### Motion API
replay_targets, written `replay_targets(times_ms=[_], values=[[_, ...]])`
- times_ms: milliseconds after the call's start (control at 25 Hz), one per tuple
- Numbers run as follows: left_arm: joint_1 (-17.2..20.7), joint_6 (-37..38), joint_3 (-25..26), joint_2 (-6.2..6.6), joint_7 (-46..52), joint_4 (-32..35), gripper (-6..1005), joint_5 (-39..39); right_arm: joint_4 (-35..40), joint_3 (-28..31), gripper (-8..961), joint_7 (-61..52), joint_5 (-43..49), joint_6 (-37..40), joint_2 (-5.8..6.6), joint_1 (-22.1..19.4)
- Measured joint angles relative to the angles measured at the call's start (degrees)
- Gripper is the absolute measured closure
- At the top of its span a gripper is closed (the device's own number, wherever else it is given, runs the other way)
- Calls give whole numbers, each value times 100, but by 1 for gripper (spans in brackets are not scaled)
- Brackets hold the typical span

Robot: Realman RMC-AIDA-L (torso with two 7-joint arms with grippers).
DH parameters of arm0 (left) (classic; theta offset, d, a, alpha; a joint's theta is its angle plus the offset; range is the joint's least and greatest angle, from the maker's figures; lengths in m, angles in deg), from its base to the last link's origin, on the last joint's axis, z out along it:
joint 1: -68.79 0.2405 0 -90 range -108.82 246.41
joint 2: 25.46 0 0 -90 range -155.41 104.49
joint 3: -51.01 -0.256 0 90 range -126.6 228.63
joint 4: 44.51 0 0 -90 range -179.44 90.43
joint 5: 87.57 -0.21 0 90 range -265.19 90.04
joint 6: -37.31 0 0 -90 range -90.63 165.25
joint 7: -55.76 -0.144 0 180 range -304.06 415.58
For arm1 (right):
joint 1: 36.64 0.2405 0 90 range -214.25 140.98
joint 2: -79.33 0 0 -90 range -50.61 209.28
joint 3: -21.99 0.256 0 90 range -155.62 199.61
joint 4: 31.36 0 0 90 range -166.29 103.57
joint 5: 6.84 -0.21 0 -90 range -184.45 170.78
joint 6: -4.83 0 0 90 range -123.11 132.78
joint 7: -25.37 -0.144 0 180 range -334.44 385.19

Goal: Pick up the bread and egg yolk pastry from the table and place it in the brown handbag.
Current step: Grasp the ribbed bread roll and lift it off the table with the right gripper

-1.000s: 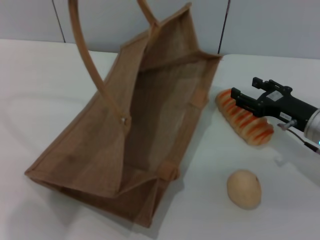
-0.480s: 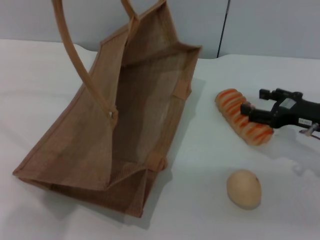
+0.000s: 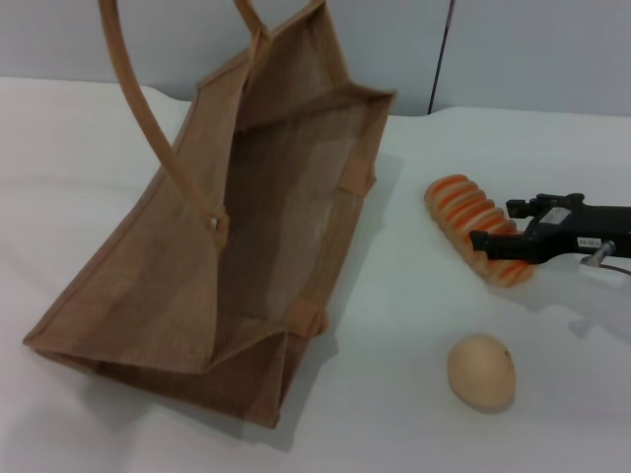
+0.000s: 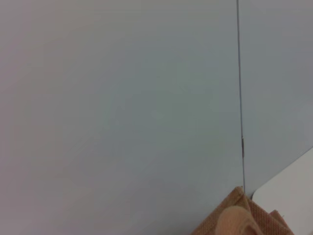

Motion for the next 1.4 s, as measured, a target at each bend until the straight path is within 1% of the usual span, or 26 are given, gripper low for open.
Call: replay_targets(times_ms=[240,440,680,960,1160,1400], values=[[-6,1,-3,2,-13,-12,881,-59,39,-1,119,-441,527,114,-1,170],[-48,1,-53,-19,-25,-50,881,-269,90,-54,118,-740,893,112,-21,277],[-56,1,-61,-31,-8,-54,881,-294,90,-233,118,-986,941,150,-16,306],[-65,1,-62,-34,-1,-54,881,-293,89,-633,127,-1393,946,229,-10,382],[-70,1,-62,-34,0,-54,881,-291,86,-729,139,-1537,954,239,-7,426],[-82,1,-52,-30,0,-53,881,-286,90,-740,241,-1736,1001,258,0,467]])
